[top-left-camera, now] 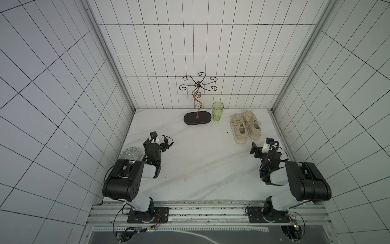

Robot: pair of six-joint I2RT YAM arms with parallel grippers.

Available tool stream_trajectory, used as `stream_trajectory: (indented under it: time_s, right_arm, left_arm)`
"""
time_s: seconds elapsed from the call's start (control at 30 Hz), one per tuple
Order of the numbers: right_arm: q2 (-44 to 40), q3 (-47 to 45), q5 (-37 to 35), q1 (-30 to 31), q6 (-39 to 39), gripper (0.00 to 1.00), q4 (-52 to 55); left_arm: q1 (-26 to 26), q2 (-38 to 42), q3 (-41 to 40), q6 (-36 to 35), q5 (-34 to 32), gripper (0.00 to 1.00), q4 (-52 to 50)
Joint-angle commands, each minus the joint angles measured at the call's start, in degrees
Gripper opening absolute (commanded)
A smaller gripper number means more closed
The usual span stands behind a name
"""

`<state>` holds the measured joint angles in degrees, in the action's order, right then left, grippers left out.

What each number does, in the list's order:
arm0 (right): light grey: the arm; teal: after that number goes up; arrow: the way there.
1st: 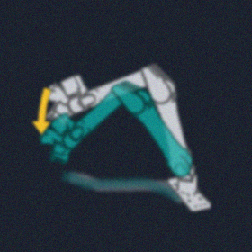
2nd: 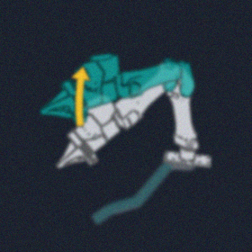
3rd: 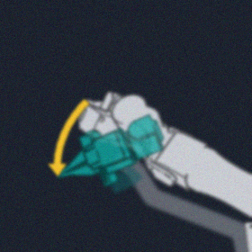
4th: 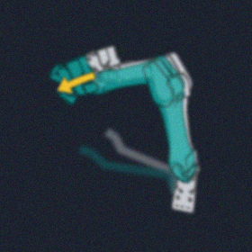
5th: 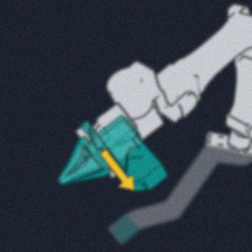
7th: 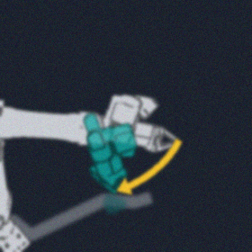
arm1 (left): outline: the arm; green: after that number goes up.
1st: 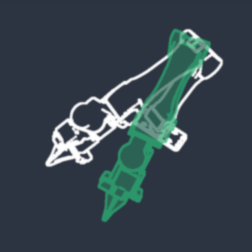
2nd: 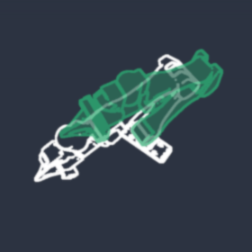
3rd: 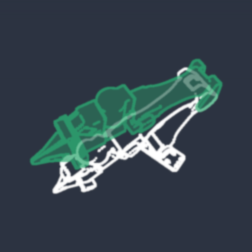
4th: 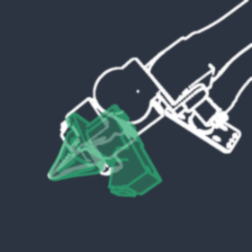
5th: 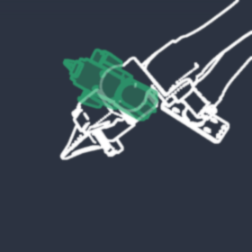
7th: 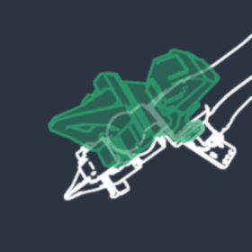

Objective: Remove the insole from the shoe
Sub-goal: Pick up the shoe from the center of the board.

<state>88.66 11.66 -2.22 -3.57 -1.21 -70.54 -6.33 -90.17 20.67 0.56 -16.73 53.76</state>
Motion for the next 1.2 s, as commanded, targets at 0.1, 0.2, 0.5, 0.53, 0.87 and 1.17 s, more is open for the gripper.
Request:
stream_trajectory:
  time_s: [0.1, 0.2, 0.5, 0.53, 0.87, 1.17]
  right_arm:
    - [0.02, 3.00, -0.59, 0.74, 0.77, 0.99, -1.36]
    - [0.02, 3.02, -0.59, 0.71, 0.79, 0.99, -1.38]
    - [0.01, 3.07, -0.60, 0.70, 0.77, 0.99, -1.28]
    - [0.02, 3.03, -0.59, 0.69, 0.77, 0.99, -1.36]
    - [-0.23, 2.76, -0.55, 0.72, 0.77, 0.99, -1.67]
    - [-16.30, 21.64, 1.74, 4.08, 2.62, 0.99, 44.10]
  left_arm:
    - [-0.19, 0.79, 0.64, -0.66, -0.41, 0.98, 0.44]
    - [-0.18, 0.84, 0.69, -0.67, -0.42, 0.98, 0.51]
    - [-0.24, 0.70, 0.62, -0.66, -0.41, 0.98, 0.45]
    - [-0.21, 0.70, 0.64, -0.70, -0.41, 0.98, 0.48]
    - [-0.21, 0.87, 0.52, -0.73, -0.48, 0.98, 0.65]
    - [-1.81, 20.03, 16.07, 4.51, 2.65, 0.97, -40.44]
